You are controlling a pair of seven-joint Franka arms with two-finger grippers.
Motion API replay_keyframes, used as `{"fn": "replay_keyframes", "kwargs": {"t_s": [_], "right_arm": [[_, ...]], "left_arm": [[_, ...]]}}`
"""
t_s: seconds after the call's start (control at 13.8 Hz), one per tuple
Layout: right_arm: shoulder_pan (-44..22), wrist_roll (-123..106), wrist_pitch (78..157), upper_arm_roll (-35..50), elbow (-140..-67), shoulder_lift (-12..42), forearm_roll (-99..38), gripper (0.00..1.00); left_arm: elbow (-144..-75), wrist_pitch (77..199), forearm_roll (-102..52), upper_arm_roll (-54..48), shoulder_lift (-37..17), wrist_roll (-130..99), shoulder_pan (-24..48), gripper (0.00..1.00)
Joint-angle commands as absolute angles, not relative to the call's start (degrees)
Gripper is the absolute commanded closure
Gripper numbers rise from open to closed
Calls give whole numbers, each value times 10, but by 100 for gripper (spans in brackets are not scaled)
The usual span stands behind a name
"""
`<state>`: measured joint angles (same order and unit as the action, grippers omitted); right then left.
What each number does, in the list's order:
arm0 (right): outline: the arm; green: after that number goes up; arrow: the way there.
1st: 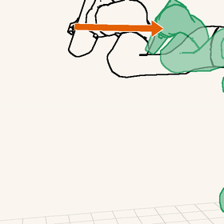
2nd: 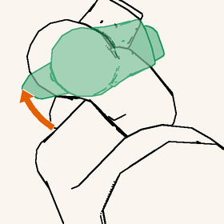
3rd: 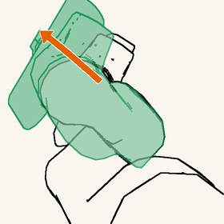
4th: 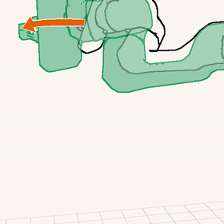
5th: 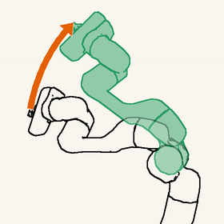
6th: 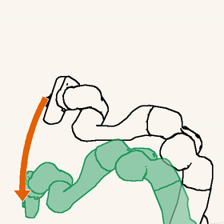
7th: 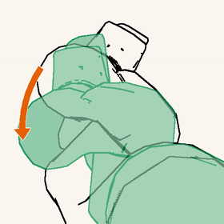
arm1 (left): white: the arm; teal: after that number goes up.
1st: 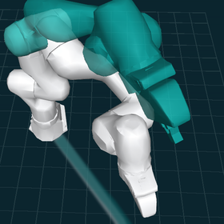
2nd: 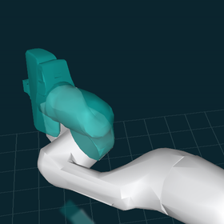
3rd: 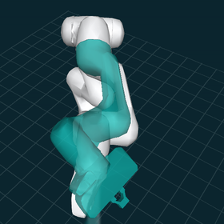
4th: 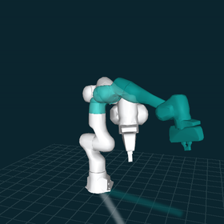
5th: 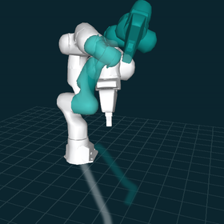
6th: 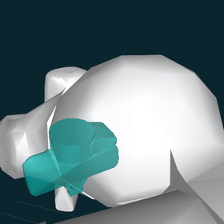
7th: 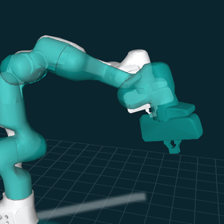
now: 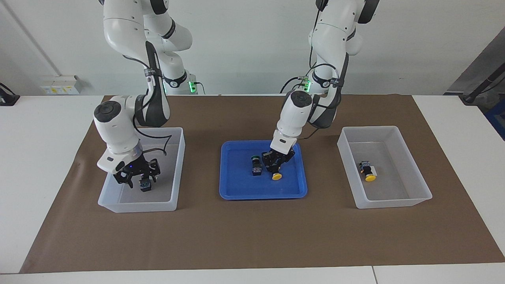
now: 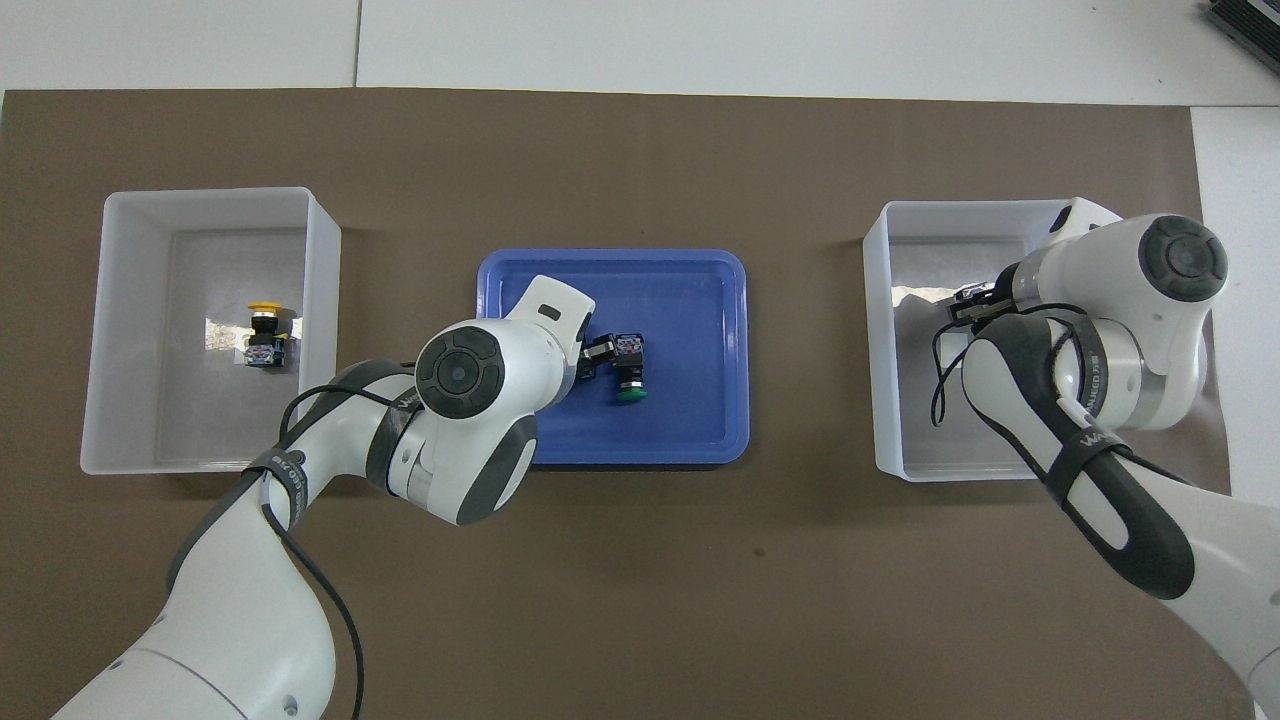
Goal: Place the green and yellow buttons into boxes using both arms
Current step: 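Carry the yellow button to the left box while the right gripper reaches green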
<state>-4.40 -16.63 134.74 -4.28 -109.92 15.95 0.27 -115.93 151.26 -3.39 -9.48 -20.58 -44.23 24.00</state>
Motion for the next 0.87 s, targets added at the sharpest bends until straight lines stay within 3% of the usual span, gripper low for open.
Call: {"fn": "replay_keyframes", "kwargs": {"t_s": [0.0,0.44,0.8], "right_arm": [[-68,-107,1280,-30,-1067,127,-17,0],[-166,80,1302,-17,-1052,132,-91,0],[-275,234,1419,-17,-1052,183,-91,0]], "left_arm": [[-1151,1503,-41,-85,-203,-446,240,100],[-1046,1328,-38,-84,-169,-434,167,100],[-1007,1230,-38,-86,-143,-332,93,100]]}}
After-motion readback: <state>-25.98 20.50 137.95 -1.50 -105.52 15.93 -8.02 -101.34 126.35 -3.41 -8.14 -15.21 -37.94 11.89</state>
